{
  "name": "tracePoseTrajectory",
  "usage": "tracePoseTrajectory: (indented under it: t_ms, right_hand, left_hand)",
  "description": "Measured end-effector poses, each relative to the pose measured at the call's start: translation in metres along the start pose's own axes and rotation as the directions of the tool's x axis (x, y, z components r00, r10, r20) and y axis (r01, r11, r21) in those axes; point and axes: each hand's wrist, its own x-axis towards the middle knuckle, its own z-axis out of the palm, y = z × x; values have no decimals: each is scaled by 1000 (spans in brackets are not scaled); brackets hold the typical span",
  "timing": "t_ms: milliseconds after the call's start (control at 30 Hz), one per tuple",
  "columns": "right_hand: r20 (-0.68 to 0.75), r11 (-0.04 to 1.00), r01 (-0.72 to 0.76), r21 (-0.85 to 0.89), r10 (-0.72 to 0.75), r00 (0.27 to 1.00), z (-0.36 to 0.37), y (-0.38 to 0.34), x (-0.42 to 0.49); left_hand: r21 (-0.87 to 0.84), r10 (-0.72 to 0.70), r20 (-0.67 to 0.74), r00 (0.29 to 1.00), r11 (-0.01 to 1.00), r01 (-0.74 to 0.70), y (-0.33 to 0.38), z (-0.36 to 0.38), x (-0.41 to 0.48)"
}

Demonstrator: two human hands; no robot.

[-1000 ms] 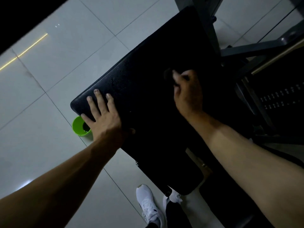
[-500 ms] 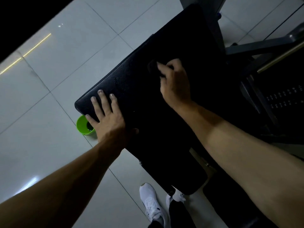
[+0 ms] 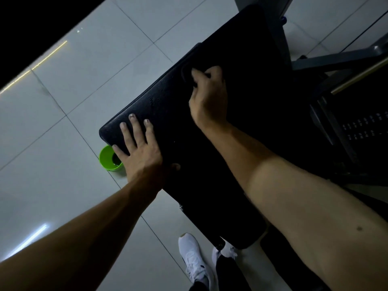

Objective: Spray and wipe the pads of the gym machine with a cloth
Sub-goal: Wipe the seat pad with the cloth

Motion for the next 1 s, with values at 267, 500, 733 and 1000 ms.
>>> tracePoseTrajectory:
  t_ms: [267,500,733,1000]
  right_hand:
    - [229,959,283,-15,-272,935,-5,-19,-2]
    - [318,973,232,6,-222,922,15,-64,-24]
    - [193,972,179,-151,-149,970,-3,-19,33]
    - [339,888,457,53,-447,828,4,-26,-63]
  left_hand:
    - [-2,6,10,1000,1000,-6,-2,1,0]
    - [6,-5,-5,1000,1000,5,-1,1,-1]
    - [-2,8,-23,1000,1000,-8,-4,4,-1]
    - [5,5,-11,1000,1000,-5,-4,3,0]
